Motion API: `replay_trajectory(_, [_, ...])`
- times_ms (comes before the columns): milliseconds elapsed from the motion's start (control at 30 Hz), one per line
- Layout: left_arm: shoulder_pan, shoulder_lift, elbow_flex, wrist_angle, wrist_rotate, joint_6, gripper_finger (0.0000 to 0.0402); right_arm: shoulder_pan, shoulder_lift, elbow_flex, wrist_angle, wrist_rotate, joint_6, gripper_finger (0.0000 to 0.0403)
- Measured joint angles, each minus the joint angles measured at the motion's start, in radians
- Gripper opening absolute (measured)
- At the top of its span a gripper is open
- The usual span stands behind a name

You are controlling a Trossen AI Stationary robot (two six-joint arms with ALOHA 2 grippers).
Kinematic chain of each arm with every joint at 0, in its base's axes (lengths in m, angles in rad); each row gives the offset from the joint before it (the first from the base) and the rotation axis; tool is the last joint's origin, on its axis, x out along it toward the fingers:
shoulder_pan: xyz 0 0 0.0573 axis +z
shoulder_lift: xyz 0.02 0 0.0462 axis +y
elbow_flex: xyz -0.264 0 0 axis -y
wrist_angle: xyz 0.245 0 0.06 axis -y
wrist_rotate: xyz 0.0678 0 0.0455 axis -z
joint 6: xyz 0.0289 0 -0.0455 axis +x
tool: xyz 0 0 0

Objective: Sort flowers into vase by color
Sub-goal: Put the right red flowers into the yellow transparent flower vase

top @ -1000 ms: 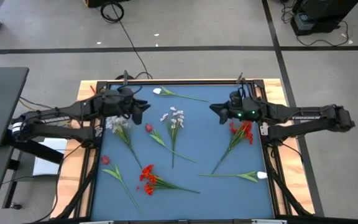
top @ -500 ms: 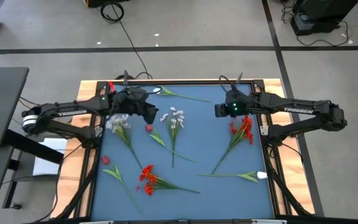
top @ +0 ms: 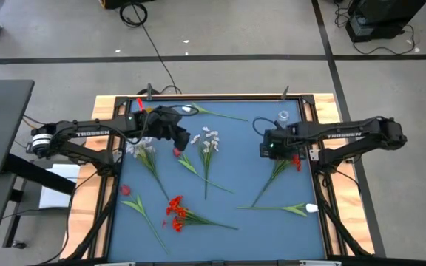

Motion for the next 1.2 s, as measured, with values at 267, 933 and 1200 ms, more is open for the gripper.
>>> replay_trajectory(267, [0.002,-0.001,0.000,-0.002,0.000,0.106,0.0138,0.127,0.006,-0.063,0.035,-0.089,0.215,0.0193])
replay_trajectory(933, [0.014,-0.001,0.000,0.016,0.162,0.342,0.0187,0.254,0.024,-0.313,0.297,0.087,0.674,0.0269])
replay_trajectory(1200, [0.025,-0.001,0.000,0.033,0.199,0.326,0.0188,0.240,0.090,-0.310,0.286,0.087,0.653,0.0172])
